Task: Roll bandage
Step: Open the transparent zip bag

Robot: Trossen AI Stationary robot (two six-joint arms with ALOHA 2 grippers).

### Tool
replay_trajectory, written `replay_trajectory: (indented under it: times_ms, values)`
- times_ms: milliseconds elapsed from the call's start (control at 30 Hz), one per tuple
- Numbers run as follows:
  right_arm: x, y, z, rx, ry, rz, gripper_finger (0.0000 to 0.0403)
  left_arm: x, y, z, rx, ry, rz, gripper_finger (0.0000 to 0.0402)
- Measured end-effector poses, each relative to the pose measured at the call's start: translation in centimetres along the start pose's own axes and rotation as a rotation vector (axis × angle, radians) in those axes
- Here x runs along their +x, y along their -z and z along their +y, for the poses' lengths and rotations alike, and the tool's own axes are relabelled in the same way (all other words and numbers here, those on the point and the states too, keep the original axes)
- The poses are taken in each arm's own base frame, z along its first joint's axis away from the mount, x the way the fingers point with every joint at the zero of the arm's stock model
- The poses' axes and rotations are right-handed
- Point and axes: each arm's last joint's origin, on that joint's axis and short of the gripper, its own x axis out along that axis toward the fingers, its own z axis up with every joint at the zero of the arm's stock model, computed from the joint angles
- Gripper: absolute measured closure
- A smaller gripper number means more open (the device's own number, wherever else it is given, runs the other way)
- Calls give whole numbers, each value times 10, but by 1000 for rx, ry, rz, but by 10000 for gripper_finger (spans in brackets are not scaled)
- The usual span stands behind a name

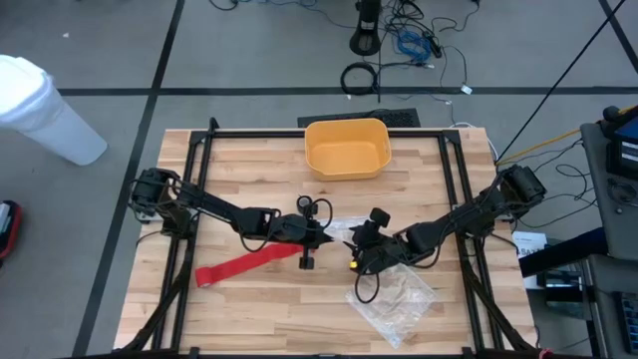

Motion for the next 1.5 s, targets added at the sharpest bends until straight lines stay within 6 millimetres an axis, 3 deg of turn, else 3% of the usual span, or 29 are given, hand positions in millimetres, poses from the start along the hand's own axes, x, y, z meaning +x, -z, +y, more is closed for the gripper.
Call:
replay_trajectory:
  times_ms: [967,1500]
  values:
    - [15,14,5,-39,34,46,216,0,0,0,-1,0,-1,402]
    - [25,14,0,-3,35,70,285,0,-3,0,-10,-2,-27,402]
